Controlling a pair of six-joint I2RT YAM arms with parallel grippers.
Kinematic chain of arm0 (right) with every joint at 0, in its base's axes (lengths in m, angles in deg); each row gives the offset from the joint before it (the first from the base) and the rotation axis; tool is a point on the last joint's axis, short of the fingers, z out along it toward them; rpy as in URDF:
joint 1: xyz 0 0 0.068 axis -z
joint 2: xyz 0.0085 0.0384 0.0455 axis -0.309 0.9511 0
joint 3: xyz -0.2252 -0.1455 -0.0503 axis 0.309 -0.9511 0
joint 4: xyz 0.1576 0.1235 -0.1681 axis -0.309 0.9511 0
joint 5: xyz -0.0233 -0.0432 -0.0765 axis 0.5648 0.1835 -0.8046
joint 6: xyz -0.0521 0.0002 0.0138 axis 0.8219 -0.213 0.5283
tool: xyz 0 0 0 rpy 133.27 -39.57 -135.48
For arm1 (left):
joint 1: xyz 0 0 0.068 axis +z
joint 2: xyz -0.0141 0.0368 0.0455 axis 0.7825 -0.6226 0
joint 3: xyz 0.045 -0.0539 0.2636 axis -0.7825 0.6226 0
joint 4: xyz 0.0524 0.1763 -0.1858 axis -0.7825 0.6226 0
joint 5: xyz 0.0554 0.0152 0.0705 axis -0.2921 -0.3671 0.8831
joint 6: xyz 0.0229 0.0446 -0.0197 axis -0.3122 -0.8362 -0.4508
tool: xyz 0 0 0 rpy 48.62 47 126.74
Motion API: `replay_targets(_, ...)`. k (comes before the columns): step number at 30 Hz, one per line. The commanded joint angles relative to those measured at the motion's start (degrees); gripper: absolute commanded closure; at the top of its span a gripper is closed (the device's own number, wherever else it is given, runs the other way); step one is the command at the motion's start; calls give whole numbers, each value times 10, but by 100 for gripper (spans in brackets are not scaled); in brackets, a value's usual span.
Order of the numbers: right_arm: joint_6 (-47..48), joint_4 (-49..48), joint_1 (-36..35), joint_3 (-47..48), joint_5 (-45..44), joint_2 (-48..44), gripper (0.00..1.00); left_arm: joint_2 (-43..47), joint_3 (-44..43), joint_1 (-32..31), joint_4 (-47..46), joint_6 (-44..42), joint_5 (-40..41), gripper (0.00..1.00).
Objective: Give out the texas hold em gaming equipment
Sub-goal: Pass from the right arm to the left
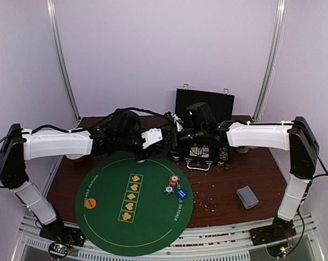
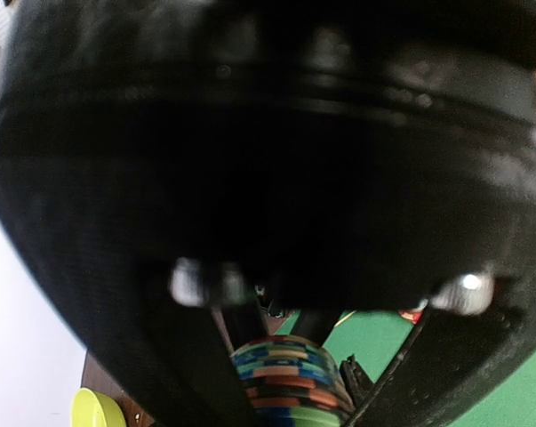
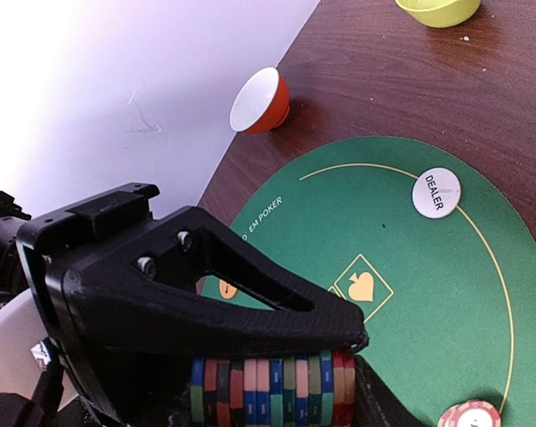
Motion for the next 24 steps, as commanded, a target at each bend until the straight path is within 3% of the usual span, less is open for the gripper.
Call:
replay_targets(1,-28,-46,-4,9,20,-10,100,-7,1,-3,-49,22,33,100)
replay_targets(3,-25,-43,-3,9,20,-4,100,-12,-11,-1,-29,42,41,100)
replay_targets(6,-21,-29,-3,15,13,10,75,-20,-18,3,-1,70,42,100)
replay_targets(9,-25,-32,-4,25,32,32,58,-15,-1,7,4,95,40,100)
replay_targets(17,-20,-41,-3,10,32,47,42,-15,42,18,5,135,33,100)
replay_targets(19,-14,-38,-1,6,37,49,20,-18,48,20,8,146,33,100)
replay_targets(20,-13,-42,2,1,37,48,15,-18,51,21,8,152,33,100)
replay_targets(24,-13,-56,10,-12,32,41,14,-15,69,28,10,175,29,100)
